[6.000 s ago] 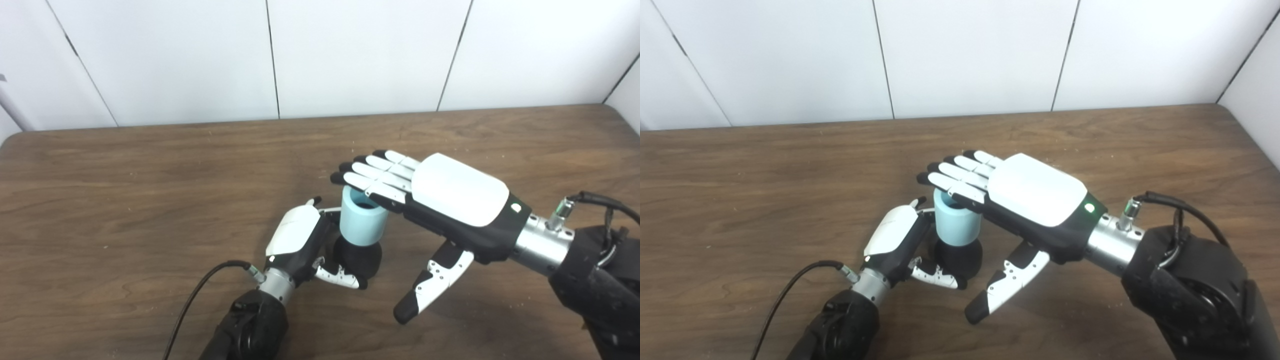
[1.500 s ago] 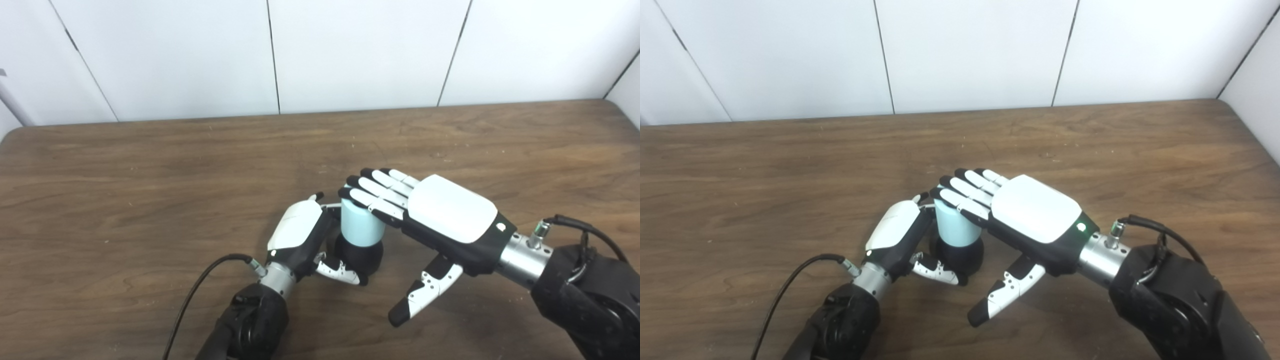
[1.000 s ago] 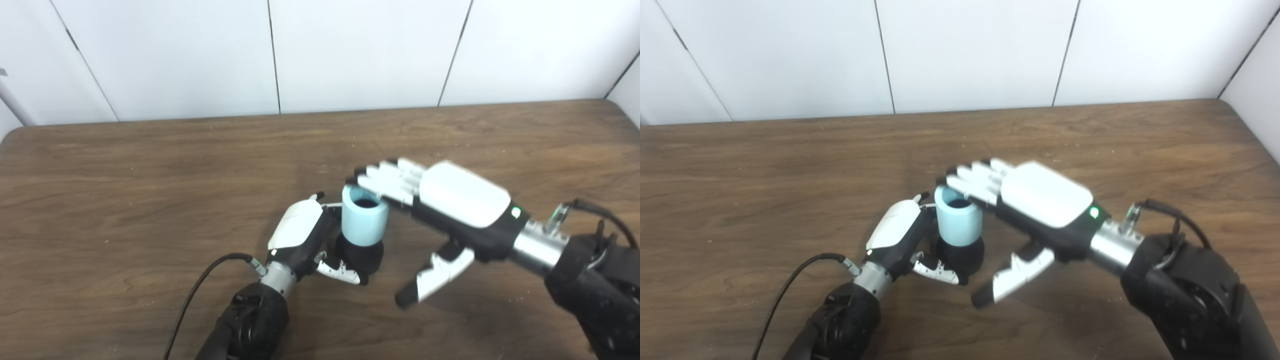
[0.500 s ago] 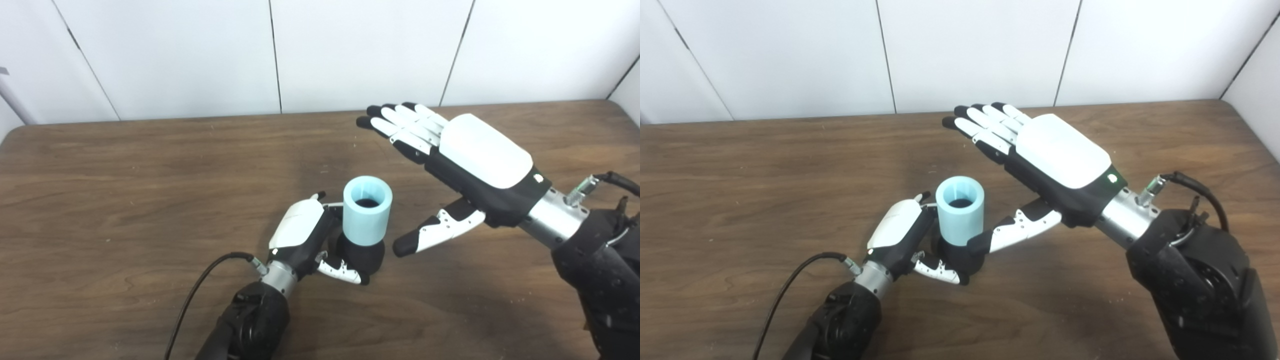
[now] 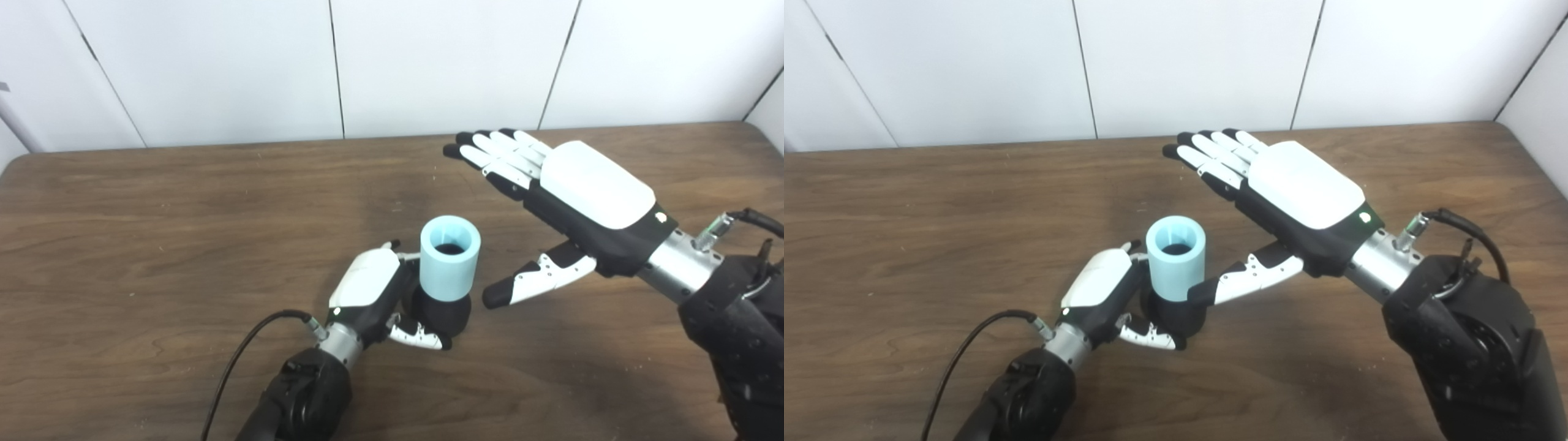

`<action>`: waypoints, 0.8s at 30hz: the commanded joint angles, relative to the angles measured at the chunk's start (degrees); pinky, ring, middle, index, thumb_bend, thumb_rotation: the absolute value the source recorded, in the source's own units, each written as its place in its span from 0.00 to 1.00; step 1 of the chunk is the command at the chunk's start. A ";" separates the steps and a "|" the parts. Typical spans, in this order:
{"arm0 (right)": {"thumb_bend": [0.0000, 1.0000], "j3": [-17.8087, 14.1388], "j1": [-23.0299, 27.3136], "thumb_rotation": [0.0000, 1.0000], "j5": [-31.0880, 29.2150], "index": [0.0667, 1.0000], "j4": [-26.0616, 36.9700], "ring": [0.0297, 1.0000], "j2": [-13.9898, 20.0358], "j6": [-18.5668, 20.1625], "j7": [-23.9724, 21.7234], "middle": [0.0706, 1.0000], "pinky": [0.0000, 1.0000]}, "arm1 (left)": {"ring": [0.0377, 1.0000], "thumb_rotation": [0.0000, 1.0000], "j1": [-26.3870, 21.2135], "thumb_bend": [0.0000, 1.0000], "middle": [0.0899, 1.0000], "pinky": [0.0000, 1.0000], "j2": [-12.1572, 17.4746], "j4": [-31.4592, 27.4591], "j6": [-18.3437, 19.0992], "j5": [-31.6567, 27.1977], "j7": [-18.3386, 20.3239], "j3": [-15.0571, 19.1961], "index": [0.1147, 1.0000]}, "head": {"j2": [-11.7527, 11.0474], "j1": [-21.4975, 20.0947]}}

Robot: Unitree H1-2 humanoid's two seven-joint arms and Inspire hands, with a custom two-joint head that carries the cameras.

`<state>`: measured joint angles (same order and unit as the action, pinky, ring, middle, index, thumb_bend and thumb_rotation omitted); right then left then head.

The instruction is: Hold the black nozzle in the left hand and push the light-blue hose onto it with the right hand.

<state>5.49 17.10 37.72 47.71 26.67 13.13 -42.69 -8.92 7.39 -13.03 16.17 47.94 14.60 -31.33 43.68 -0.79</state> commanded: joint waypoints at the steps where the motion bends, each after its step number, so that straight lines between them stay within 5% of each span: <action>1: 0.65 -0.85 1.25 1.00 0.37 0.98 1.44 1.00 0.45 0.49 0.33 1.00 1.00 | 0.99 0.10 -0.29 0.88 0.98 1.00 1.72 -0.37 0.39 2.46 2.45 -0.25 0.91 | -0.01 -0.08; 10: 0.65 -0.70 1.09 1.00 0.66 0.99 1.16 1.00 0.49 1.33 -0.36 1.00 1.00 | 1.00 0.19 -1.94 0.99 1.00 1.00 2.65 -4.28 0.57 3.61 7.79 0.73 0.96 | -0.13 -0.14; 24: 0.66 -0.73 0.67 1.00 0.47 0.99 0.78 1.00 0.80 2.38 -1.14 1.00 1.00 | 1.00 0.22 -3.73 1.00 1.00 1.00 2.69 -9.45 0.99 4.11 12.53 5.14 0.99 | -0.13 0.04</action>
<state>5.56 16.59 38.45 47.69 26.68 15.34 -44.39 -10.40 10.18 -19.78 17.20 51.33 27.71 -27.25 43.51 -0.70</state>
